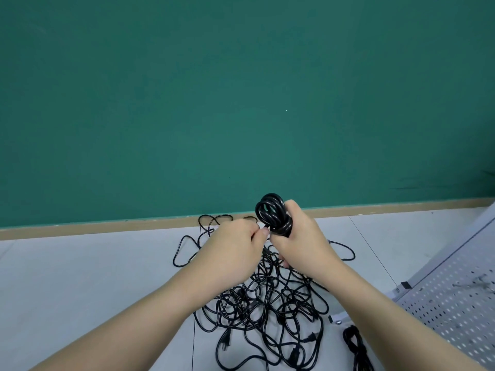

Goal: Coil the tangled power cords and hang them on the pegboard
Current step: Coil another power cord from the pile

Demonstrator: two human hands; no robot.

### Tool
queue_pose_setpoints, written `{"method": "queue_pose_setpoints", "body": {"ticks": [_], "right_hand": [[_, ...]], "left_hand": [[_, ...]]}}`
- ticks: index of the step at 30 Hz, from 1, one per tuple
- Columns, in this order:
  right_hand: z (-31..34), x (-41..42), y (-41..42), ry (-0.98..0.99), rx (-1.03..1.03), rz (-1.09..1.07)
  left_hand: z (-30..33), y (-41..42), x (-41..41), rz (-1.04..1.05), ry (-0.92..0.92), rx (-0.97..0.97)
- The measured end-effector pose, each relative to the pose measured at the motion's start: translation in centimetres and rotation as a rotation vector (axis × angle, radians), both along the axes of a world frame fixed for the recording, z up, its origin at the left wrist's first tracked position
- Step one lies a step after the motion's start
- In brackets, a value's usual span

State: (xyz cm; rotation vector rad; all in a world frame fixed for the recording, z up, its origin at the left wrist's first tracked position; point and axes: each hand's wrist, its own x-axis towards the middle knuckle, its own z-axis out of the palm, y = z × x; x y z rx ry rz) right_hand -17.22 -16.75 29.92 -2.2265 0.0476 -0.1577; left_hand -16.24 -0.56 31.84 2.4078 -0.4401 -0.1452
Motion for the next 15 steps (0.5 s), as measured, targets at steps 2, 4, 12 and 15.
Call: {"method": "queue_pose_setpoints", "body": {"ticks": [2, 4, 12, 15], "right_hand": [[0.0, -0.2, 0.1, 0.002, -0.006, 0.007], [-0.1, -0.6, 0.1, -0.022, -0.037, 0.013], [0.5, -1.7, 0.4, -0.124, -0.006, 0.138], [0.8, -1.7, 0.1, -0.162, 0.002, 0.141]], "left_hand": [[0.0, 0.0, -0.2, -0.001, 0.029, 0.011], [0.2, 0.1, -0.4, -0.014, 0.080, 0.016], [0.8, 1.2, -0.4, -0.094, 0.152, -0.065], [1.0, 1.4, -0.1, -0.094, 0.160, -0.123]]}}
